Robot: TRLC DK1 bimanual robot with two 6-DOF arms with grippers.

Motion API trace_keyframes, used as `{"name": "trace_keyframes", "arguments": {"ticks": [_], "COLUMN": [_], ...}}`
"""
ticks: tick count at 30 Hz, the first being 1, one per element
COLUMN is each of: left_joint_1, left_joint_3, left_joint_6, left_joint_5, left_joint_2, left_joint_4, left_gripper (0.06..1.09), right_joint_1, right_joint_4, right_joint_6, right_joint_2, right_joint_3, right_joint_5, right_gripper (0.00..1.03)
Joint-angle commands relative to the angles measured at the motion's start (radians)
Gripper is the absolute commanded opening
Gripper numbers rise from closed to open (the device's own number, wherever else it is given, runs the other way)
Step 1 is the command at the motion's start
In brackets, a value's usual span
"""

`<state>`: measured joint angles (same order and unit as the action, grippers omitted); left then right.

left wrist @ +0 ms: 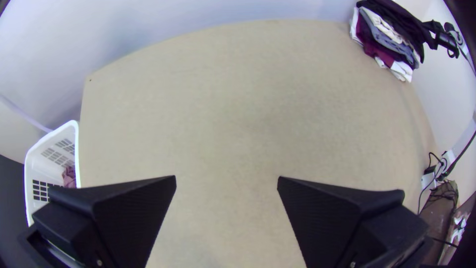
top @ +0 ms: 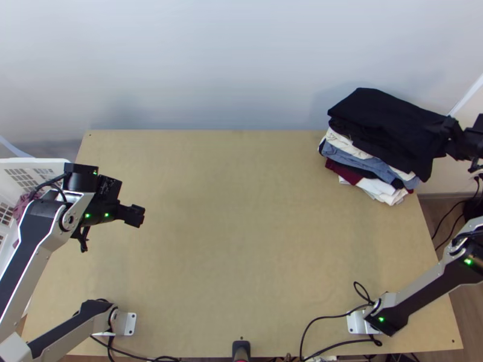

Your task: Fold the t-shirt

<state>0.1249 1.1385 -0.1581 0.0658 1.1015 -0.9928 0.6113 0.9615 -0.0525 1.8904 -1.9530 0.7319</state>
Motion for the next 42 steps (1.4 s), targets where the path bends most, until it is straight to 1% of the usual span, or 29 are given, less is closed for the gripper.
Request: {"name": "trace_keyframes", "arguments": {"ticks": [1,2,4,7,9,12,16,19,22,24,25,27,29,32,36,39,42], "left_joint_1": [0.005,0.005,0.005,0.005,0.005,-0.001,-0.005,-0.010,-0.019,-0.028,-0.028,-0.030,-0.033,-0.034,-0.037,-0.042,-0.042], "left_joint_3": [-0.006,-0.008,-0.008,-0.011,-0.011,-0.006,0.000,0.004,0.014,0.018,0.020,0.023,0.024,0.035,0.040,0.033,0.033], "left_joint_6": [-0.012,-0.011,-0.008,-0.004,-0.006,-0.009,-0.011,-0.012,-0.017,-0.021,-0.023,-0.023,-0.024,-0.024,-0.024,-0.024,-0.024], "left_joint_5": [-0.006,-0.006,-0.006,-0.006,-0.006,-0.008,-0.008,-0.008,-0.008,-0.008,-0.008,-0.008,-0.009,-0.009,-0.011,-0.011,-0.011], "left_joint_2": [0.008,0.006,0.003,0.000,-0.002,-0.003,-0.008,-0.012,-0.014,-0.019,-0.019,-0.020,-0.023,-0.023,-0.025,-0.029,-0.031], "left_joint_4": [0.005,0.005,0.005,0.005,0.005,0.005,0.005,0.005,0.003,0.002,-0.001,-0.006,-0.007,-0.014,-0.020,-0.024,-0.024], "left_gripper": [1.05,1.05,1.05,1.05,1.05,1.05,1.05,1.05,1.05,1.05,1.05,1.05,1.05,1.05,1.05,1.05,1.05], "right_joint_1": [0.019,0.021,0.030,0.030,0.022,-0.012,-0.114,-0.217,-0.301,-0.341,-0.364,-0.390,-0.412,-0.410,-0.386,-0.374,-0.374], "right_joint_4": [-0.004,-0.015,-0.050,-0.072,-0.099,-0.214,-0.379,-0.572,-0.739,-0.817,-0.871,-0.972,-1.107,-1.239,-1.340,-1.396,-1.405], "right_joint_6": [0.125,0.138,0.151,0.151,0.141,0.075,0.048,0.054,0.115,0.144,0.157,0.172,0.200,0.218,0.214,0.212,0.210], "right_joint_2": [-0.086,-0.102,-0.137,-0.185,-0.215,-0.263,-0.323,-0.353,-0.344,-0.323,-0.307,-0.269,-0.224,-0.146,-0.053,0.006,0.009], "right_joint_3": [0.066,0.080,0.106,0.109,0.106,0.105,0.152,0.267,0.361,0.399,0.419,0.467,0.536,0.621,0.729,0.784,0.799], "right_joint_5": [-0.108,-0.140,-0.172,-0.184,-0.186,-0.220,-0.361,-0.506,-0.652,-0.712,-0.755,-0.812,-0.875,-0.930,-0.973,-0.996,-1.005], "right_gripper": [0.98,0.98,0.98,0.98,0.98,0.98,0.98,0.98,0.98,0.98,0.98,0.98,0.98,0.98,0.98,0.98,0.98]}}
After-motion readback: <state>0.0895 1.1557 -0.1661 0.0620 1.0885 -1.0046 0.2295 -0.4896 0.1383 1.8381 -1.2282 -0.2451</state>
